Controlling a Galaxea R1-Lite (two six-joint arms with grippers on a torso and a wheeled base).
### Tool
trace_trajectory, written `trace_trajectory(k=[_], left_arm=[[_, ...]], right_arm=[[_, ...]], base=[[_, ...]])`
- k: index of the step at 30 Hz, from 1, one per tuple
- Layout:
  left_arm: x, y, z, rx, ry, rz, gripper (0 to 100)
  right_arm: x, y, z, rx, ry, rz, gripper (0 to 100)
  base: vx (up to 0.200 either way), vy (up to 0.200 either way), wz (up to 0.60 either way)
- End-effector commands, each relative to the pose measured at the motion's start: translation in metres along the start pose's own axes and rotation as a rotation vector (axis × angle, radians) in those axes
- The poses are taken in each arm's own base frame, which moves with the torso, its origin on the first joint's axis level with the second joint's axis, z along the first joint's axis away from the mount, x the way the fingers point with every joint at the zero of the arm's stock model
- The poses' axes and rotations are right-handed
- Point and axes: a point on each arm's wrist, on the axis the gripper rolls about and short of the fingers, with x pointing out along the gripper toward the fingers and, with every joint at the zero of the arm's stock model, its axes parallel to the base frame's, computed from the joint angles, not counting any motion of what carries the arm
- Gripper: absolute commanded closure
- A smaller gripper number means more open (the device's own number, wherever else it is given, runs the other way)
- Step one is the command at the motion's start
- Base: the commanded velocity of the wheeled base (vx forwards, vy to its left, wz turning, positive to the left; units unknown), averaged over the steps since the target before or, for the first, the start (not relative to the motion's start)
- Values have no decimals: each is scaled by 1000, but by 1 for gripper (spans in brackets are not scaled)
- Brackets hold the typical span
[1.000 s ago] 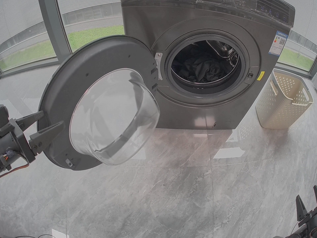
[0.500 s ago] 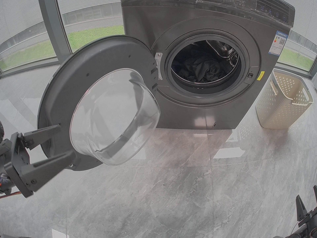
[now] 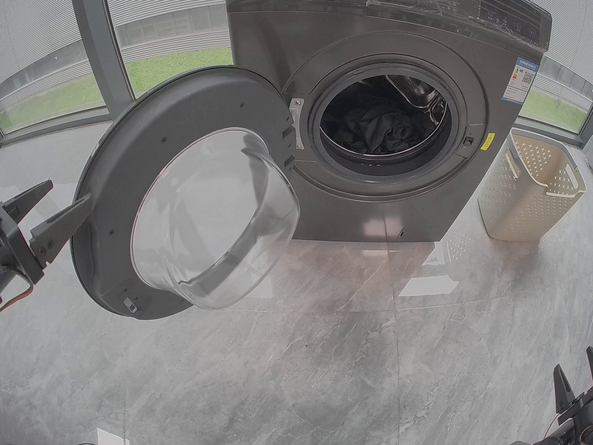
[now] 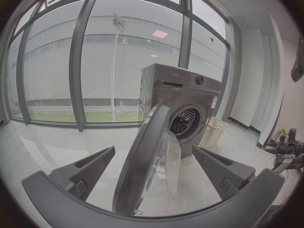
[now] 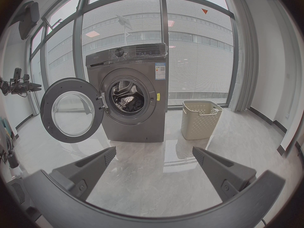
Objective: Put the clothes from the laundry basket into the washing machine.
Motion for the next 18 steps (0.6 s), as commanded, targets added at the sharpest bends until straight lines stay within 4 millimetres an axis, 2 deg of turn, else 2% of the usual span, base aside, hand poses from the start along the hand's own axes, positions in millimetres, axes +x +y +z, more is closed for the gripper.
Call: trace_trajectory(k=[1, 5, 9, 10, 12, 13, 15, 18], left_arm=[[40, 16, -10, -16, 92, 39, 0], [61, 18, -18, -25, 108, -19, 0], [62, 15, -18, -31, 96, -80, 0], [59, -1, -15, -55, 89, -225, 0], [51, -13, -12, -87, 73, -294, 0], [51, -13, -12, -87, 73, -294, 0], [37, -28, -4, -131, 46, -387, 0], [24, -36, 2, -153, 39, -440, 0]], right_arm=[[0, 0, -5, 0, 7, 0, 0], [0, 0, -5, 0, 7, 0, 0], [0, 0, -5, 0, 7, 0, 0], [0, 0, -5, 0, 7, 0, 0], [0, 0, -5, 0, 7, 0, 0], [0, 0, -5, 0, 7, 0, 0], [0, 0, -5, 0, 7, 0, 0], [0, 0, -5, 0, 7, 0, 0]], base=[[0, 0, 0], [0, 0, 0], [0, 0, 0], [0, 0, 0], [0, 0, 0], [0, 0, 0], [0, 0, 0], [0, 0, 0]])
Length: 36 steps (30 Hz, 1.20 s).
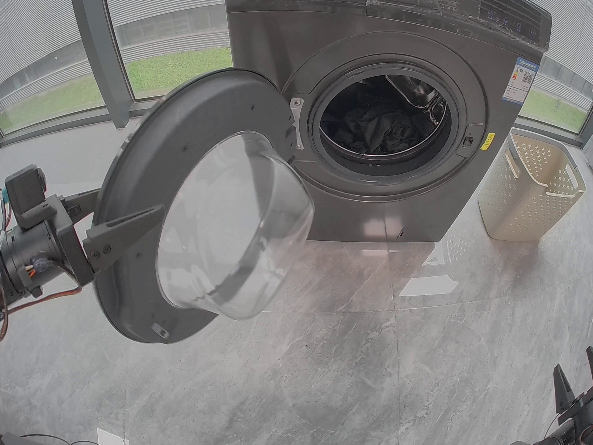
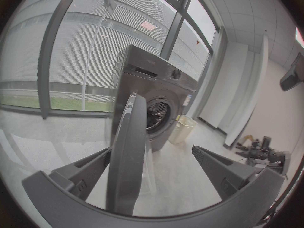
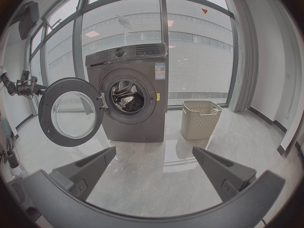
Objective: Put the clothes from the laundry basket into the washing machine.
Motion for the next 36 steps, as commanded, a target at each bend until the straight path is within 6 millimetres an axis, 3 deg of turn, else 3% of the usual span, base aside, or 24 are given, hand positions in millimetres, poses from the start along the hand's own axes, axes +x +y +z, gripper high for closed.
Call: trace_trajectory(k=[1, 6, 10, 24, 28, 36], left_arm=[[-23, -30, 9, -32, -40, -146, 0], [-34, -30, 9, -34, -38, -118, 0], [-33, -16, 8, -30, -36, 0, 0], [15, 21, -12, -42, 41, 123, 0], [21, 18, -14, -31, 54, 110, 0], [56, -11, -18, -33, 90, -20, 0]], right_arm=[[0, 0, -5, 0, 7, 0, 0], [0, 0, -5, 0, 7, 0, 0], [0, 0, -5, 0, 7, 0, 0], [0, 0, -5, 0, 7, 0, 0], [0, 0, -5, 0, 7, 0, 0], [0, 0, -5, 0, 7, 0, 0]], base=[[0, 0, 0], [0, 0, 0], [0, 0, 0], [0, 0, 0], [0, 0, 0], [0, 0, 0]])
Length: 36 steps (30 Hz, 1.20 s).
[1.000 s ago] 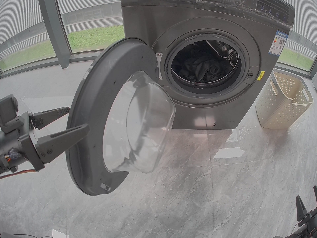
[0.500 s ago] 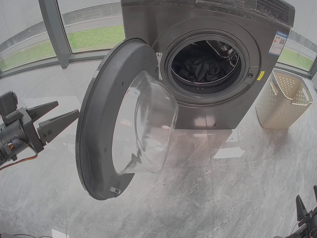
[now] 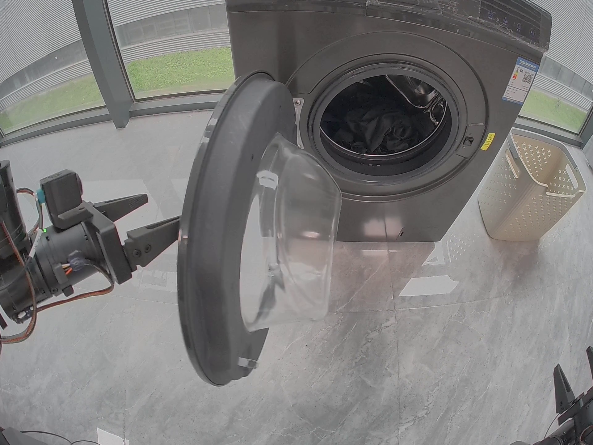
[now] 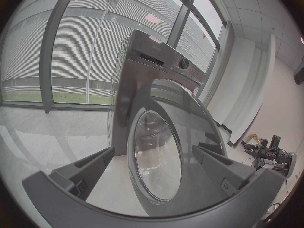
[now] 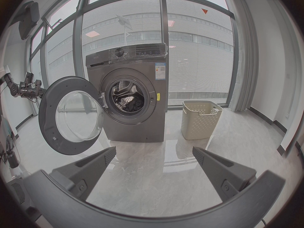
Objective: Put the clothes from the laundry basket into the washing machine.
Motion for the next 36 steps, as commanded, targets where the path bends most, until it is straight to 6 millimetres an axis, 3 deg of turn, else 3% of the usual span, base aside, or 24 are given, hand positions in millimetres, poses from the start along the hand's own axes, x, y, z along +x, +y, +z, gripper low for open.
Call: trace_trajectory(k=[1, 14, 16, 17, 36], left_arm=[[28, -15, 0, -1, 26, -71, 0], [105, -37, 15, 14, -31, -129, 0], [105, -37, 15, 14, -32, -129, 0], [120, -39, 15, 13, -38, -133, 0], [215, -41, 21, 10, -123, -97, 0]], right_arm=[[0, 0, -5, 0, 7, 0, 0], [0, 0, -5, 0, 7, 0, 0], [0, 0, -5, 0, 7, 0, 0], [0, 0, -5, 0, 7, 0, 0], [0, 0, -5, 0, 7, 0, 0]], base=[[0, 0, 0], [0, 0, 0], [0, 0, 0], [0, 0, 0], [0, 0, 0]])
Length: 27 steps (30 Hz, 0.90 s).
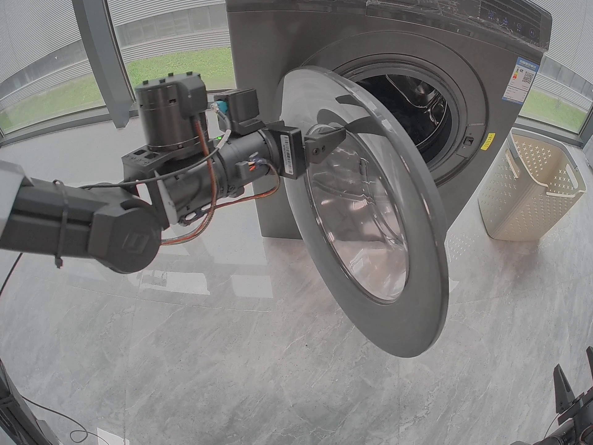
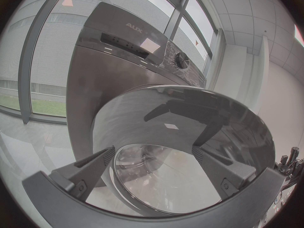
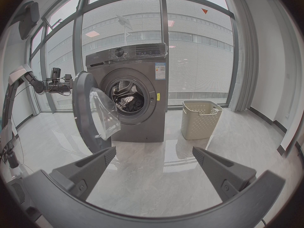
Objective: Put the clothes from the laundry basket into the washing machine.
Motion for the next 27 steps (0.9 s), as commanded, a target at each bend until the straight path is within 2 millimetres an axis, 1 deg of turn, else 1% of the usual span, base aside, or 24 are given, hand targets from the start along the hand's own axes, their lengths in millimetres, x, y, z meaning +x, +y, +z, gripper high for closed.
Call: trace_trajectory(k=[1, 2, 5, 12, 18, 19, 20, 21, 24, 27], left_arm=[[29, 2, -17, -4, 11, 11, 0], [35, 0, -16, -3, -2, 11, 0], [42, -1, -12, -1, -25, 19, 0], [55, -4, -9, -1, -54, 15, 0], [82, -2, -7, -63, -126, 105, 0], [82, -2, -7, -63, -126, 105, 0], [92, 0, -8, -81, -131, 155, 0], [95, 1, -8, -87, -139, 178, 0], [99, 2, -7, -103, -154, 208, 0], [89, -5, -1, -134, -137, 207, 0]], right_arm=[[0, 0, -5, 0, 7, 0, 0], [0, 0, -5, 0, 7, 0, 0], [0, 0, -5, 0, 7, 0, 0], [0, 0, -5, 0, 7, 0, 0], [0, 0, -5, 0, 7, 0, 0], [0, 0, -5, 0, 7, 0, 0], [0, 0, -5, 0, 7, 0, 0], [0, 0, -5, 0, 7, 0, 0], [0, 0, -5, 0, 7, 0, 0], [0, 0, -5, 0, 7, 0, 0]], base=[[0, 0, 0], [0, 0, 0], [0, 0, 0], [0, 0, 0], [0, 0, 0], [0, 0, 0], [0, 0, 0], [0, 0, 0], [0, 0, 0], [0, 0, 0]])
